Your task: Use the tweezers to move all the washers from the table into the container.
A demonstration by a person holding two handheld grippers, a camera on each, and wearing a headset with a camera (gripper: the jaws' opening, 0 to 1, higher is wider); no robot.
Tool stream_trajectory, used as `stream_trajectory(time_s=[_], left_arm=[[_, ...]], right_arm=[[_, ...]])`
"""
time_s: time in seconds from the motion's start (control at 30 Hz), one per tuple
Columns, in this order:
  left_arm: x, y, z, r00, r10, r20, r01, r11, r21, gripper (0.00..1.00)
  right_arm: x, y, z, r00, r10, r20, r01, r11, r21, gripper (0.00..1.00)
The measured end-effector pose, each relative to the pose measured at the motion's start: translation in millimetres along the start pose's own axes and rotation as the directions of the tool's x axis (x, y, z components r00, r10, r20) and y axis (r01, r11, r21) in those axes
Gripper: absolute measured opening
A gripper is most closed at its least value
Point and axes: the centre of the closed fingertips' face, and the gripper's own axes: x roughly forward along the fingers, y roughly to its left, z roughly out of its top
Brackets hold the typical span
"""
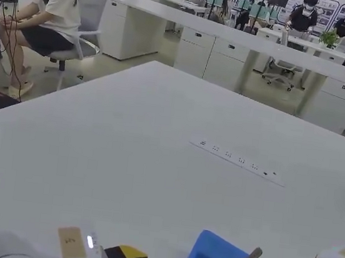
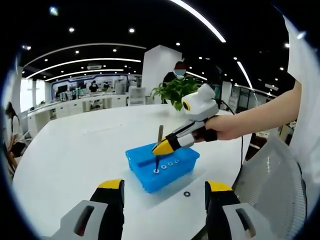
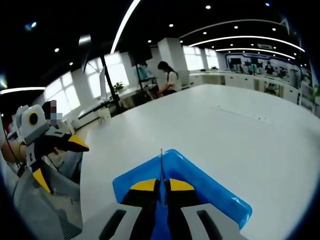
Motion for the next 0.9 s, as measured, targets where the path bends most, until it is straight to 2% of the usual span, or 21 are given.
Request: stream_trajectory(time_s=[0.37, 0.9], left_arm=[[0.0, 0.0, -0.5, 1.0, -0.002, -0.003, 0.002, 1.0, -0.001, 0.65], [0.6, -1.5, -1.9, 0.9999, -0.011, -0.009, 0.011, 1.0, -0.003, 0.65]], right_arm=[[-4.1, 1.3, 5.9, 0.9998, 0.001, 0.021, -0.001, 1.0, 0.001, 0.04], [-19.0, 11.3, 18.0, 0.9974, 0.006, 0.072, -0.007, 1.0, 0.007, 0.03]])
